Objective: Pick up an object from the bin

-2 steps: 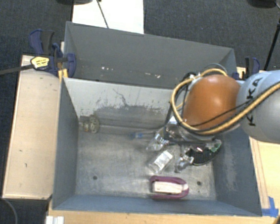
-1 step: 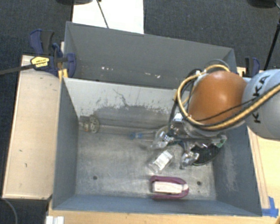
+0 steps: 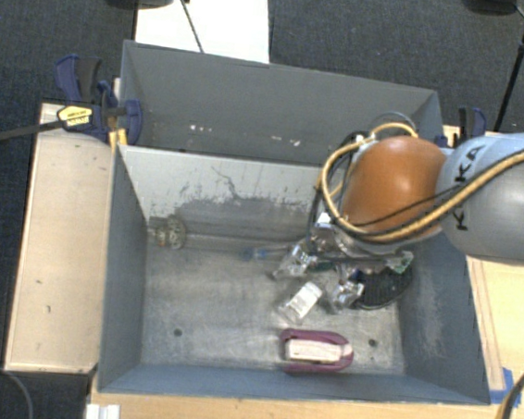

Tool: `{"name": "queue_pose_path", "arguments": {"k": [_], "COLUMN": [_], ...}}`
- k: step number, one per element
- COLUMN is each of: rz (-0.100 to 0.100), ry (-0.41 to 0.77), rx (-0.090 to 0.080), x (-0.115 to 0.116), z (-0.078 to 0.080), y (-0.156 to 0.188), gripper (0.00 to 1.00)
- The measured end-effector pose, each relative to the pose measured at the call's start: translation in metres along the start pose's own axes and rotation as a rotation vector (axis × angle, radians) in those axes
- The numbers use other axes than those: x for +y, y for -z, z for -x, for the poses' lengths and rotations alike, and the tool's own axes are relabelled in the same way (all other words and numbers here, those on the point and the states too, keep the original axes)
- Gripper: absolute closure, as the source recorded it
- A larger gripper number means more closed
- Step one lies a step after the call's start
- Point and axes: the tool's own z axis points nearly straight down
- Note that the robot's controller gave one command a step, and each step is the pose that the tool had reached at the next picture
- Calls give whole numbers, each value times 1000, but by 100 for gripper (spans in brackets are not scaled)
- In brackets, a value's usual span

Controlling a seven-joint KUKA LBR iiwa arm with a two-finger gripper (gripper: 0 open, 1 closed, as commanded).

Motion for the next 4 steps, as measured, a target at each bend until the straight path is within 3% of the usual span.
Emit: {"name": "queue_pose_path", "arguments": {"k": [1, 2, 3, 4], "rz": [0, -3, -1, 1], "ry": [-7, -9, -18, -28], "rx": [-1, -6, 1, 2], "x": [-1, -2, -4, -5], "z": [2, 4, 6, 8], "y": [2, 4, 58, 85], "gripper": [0, 100, 100, 100]}}
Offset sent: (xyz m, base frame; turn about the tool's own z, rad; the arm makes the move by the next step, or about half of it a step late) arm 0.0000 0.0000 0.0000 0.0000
